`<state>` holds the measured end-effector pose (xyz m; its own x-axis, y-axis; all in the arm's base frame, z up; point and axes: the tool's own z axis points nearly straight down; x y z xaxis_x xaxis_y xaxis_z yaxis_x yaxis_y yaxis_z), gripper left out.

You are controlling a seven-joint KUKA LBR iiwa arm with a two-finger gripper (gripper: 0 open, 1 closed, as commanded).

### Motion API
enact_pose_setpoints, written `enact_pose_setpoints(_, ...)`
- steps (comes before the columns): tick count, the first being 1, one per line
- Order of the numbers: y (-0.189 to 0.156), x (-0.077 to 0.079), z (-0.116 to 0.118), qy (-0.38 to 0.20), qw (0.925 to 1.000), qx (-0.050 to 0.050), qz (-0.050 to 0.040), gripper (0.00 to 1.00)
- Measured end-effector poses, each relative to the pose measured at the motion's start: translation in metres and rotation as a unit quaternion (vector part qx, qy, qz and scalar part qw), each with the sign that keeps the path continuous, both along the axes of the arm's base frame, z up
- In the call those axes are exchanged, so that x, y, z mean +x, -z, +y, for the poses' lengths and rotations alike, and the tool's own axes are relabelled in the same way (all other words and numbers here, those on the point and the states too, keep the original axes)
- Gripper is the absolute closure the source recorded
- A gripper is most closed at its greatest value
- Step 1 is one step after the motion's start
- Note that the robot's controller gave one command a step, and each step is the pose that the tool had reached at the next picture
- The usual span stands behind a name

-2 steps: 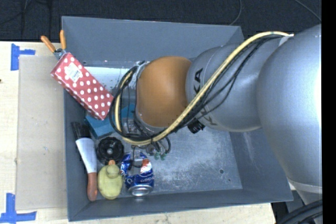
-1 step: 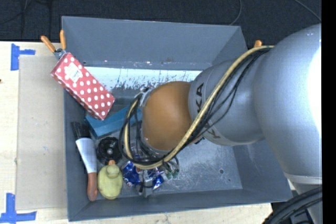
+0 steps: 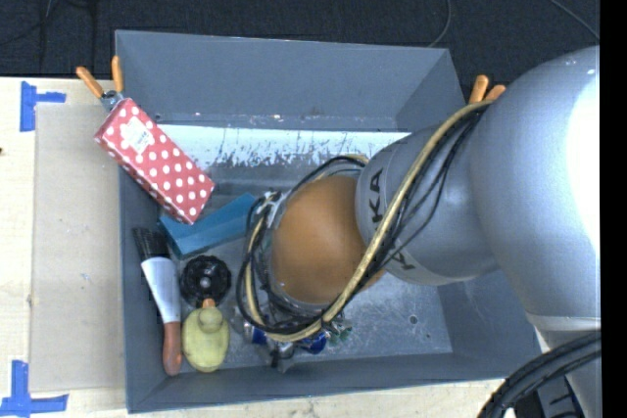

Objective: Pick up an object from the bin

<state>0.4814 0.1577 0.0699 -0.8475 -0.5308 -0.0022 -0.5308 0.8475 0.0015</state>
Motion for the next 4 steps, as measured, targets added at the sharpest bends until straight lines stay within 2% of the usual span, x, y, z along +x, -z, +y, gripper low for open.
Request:
enact_pose_setpoints(1, 0.000, 0.000, 0.000, 0.000, 1.0000, 0.000, 0.0000, 1.00)
enact_pose_setpoints(2, -0.039, -0.004, -0.002, 0.000, 1.0000, -0.002, 0.0051, 1.00)
enact_pose_setpoints(3, -0.071, -0.002, -0.043, -0.051, 0.9987, 0.001, -0.0005, 1.00)
enact_pose_setpoints(4, -0.088, 0.005, -0.071, -0.027, 0.9996, -0.001, 0.0035, 1.00)
